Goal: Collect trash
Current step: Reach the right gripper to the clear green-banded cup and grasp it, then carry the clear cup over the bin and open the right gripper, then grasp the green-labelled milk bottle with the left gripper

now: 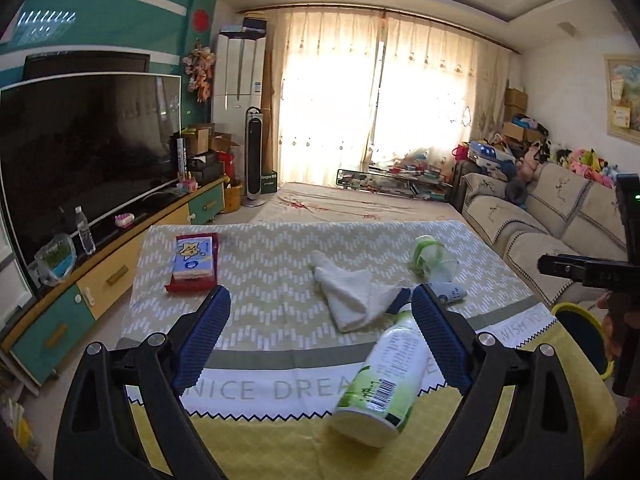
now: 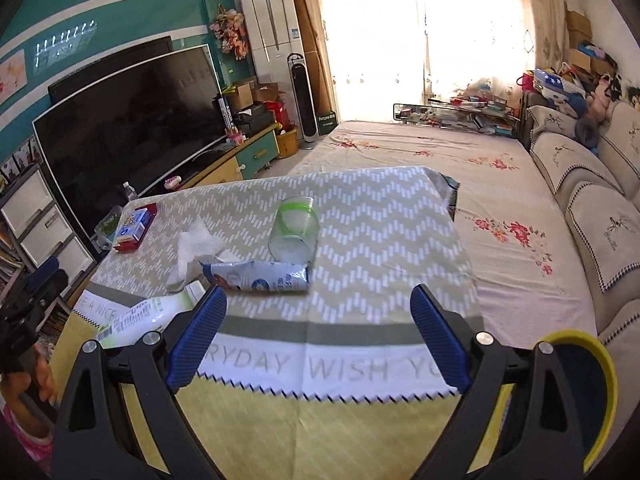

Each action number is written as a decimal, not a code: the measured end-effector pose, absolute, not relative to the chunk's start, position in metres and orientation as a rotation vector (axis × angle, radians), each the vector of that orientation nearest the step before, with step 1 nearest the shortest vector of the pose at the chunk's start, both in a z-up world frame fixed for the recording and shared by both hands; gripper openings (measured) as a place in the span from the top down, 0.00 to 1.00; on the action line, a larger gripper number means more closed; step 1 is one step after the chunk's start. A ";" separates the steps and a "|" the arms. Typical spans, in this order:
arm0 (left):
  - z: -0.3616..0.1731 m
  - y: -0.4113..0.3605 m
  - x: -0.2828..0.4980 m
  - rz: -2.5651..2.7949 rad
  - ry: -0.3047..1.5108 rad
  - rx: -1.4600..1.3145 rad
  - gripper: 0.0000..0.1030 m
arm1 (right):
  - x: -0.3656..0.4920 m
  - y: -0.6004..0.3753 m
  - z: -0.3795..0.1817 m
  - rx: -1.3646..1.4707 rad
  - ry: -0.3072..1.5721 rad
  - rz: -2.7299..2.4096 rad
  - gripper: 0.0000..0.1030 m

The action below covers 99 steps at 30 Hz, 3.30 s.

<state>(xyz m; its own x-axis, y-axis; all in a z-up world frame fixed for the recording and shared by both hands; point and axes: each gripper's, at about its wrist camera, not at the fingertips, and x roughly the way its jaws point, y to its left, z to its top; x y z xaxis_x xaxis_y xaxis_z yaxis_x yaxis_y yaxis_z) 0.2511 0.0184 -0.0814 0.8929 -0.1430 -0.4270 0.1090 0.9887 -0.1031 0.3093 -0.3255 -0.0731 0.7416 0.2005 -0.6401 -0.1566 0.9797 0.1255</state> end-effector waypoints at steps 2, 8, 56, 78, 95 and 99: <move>-0.087 0.027 0.255 -0.115 0.450 -0.116 0.10 | 0.336 -0.306 -0.080 0.031 0.723 0.194 0.14; -0.104 0.034 0.265 -0.103 0.480 -0.190 0.06 | 0.420 -0.270 -0.119 -0.014 0.845 0.150 0.20; -0.117 -0.021 0.250 -0.230 0.495 0.004 0.05 | 0.224 -0.527 -0.143 0.248 0.821 -0.424 0.55; -0.141 -0.045 0.272 -0.383 0.674 0.010 0.05 | 0.212 -0.526 -0.149 0.289 0.797 -0.430 0.24; -0.166 -0.044 0.297 -0.418 0.841 -0.058 0.44 | 0.208 -0.506 -0.139 0.291 0.781 -0.361 0.24; -0.167 -0.045 0.296 -0.417 0.846 -0.057 0.47 | 0.206 -0.507 -0.135 0.290 0.773 -0.355 0.24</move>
<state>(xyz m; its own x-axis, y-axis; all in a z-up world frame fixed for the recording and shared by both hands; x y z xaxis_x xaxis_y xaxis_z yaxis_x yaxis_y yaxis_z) 0.2963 -0.0453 -0.1674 0.5877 -0.3796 -0.7145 0.3352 0.9180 -0.2120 0.2058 -0.5067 -0.1354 0.6617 -0.2042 -0.7214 0.4135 0.9020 0.1240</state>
